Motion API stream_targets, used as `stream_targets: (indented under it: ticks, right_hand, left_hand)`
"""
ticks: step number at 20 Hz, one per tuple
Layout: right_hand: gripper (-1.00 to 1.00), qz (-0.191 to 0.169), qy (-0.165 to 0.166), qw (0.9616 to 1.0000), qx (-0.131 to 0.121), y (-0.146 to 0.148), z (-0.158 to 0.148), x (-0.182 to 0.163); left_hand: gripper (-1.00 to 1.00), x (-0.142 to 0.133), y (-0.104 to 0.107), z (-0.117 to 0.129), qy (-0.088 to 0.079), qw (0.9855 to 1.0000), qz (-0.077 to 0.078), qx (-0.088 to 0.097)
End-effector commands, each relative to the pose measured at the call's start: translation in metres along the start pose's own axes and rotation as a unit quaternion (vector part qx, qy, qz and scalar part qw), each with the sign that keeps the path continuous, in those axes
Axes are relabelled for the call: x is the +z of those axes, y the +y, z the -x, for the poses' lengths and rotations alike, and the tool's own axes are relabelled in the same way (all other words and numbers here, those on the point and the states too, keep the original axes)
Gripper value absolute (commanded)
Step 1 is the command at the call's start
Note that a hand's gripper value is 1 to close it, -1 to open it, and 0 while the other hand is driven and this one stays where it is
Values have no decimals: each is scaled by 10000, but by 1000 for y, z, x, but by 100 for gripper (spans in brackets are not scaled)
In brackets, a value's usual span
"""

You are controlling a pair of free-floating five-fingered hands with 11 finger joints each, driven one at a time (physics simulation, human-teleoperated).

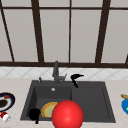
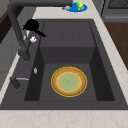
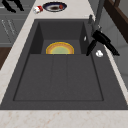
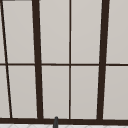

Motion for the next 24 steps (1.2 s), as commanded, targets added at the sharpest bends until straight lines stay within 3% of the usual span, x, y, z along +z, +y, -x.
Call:
stream_targets:
  ticks: [1,3,4,5,6,9,10,15,19,24]
  right_hand:
    - [-100,187,-329,9993,75,-3,-13,-16]
    - [-100,231,-392,9989,102,5,-15,-7]
    - [-100,59,-407,9990,148,8,-20,2]
    - [-100,-92,-324,9993,144,8,-23,7]
    - [-100,14,51,9999,164,3,-5,2]
    - [-100,48,50,10000,26,-1,-5,5]
    - [-100,-171,-98,9995,-235,-8,0,9]
    - [-100,-389,-317,9974,-508,-14,-8,27]
    - [-100,-350,-602,9968,-394,-16,-14,30]
    - [-100,-128,-1196,9916,-467,-26,-10,26]
  left_hand:
    - [0,0,0,0,0,10000,0,0]
    - [0,0,0,0,0,10000,0,0]
    - [0,0,0,0,0,10000,0,0]
    - [0,0,0,0,0,10000,0,0]
    - [0,0,0,0,0,10000,0,0]
    - [0,0,0,0,0,10000,0,0]
    - [0,0,0,0,0,10000,0,0]
    - [0,0,0,0,0,10000,0,0]
    - [0,0,0,0,0,10000,0,0]
    - [0,0,0,0,0,10000,0,0]
